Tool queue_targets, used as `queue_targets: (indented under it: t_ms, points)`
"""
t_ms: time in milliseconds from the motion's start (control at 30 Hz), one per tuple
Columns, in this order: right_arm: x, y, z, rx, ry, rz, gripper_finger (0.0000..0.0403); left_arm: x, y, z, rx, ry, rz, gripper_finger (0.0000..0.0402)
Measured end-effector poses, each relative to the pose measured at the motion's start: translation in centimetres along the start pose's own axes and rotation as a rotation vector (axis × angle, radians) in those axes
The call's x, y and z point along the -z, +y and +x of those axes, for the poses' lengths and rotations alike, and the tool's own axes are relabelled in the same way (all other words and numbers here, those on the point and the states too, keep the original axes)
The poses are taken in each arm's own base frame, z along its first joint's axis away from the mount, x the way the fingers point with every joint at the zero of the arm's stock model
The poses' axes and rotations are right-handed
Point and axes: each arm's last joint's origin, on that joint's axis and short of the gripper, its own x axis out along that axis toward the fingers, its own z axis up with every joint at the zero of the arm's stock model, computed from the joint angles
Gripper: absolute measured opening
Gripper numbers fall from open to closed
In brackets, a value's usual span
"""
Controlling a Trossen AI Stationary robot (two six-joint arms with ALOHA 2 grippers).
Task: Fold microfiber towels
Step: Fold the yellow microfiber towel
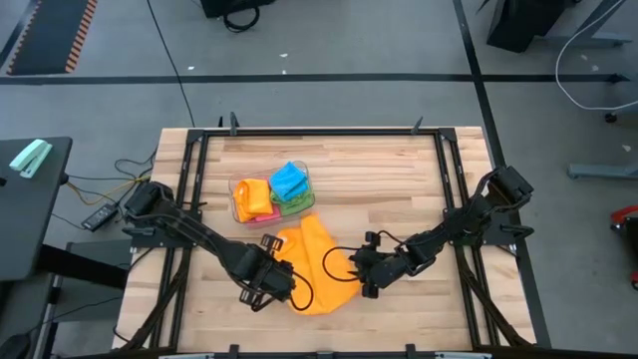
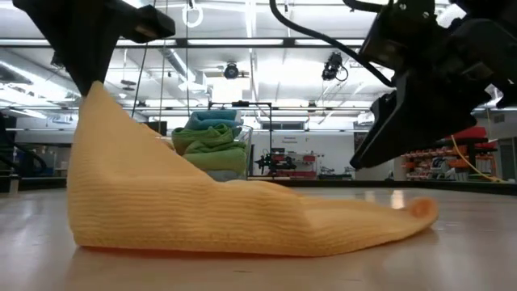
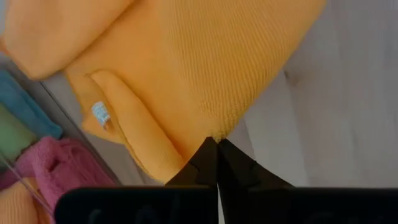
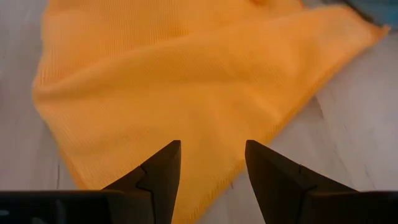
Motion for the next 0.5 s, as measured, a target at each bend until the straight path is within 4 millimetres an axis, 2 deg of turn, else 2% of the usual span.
queue_targets:
  t_ms: [100, 233, 367, 500]
  points:
    - [0.3, -0.1, 0.1, -0.003, -0.007, 0.003, 0.0188, -0.1, 0.0, -0.3, 0.002, -0.006, -0.033, 0.0007]
    - [0.8, 0.2, 1.4, 0.006, -0.053, -0.026, 0.0188, 0.1, -0.1, 0.0, 0.001, 0.008, -0.049, 0.0011]
    - [-0.6, 0.5, 3.2, 0.065, -0.131, -0.075, 0.0188, 0.2, -0.1, 0.2, 0.002, 0.013, -0.049, 0.0005]
    - [-1.7, -1.0, 5.9, 0.134, -0.098, -0.086, 0.0188, 0.3, -0.2, 0.2, 0.001, 0.02, -0.067, 0.0012]
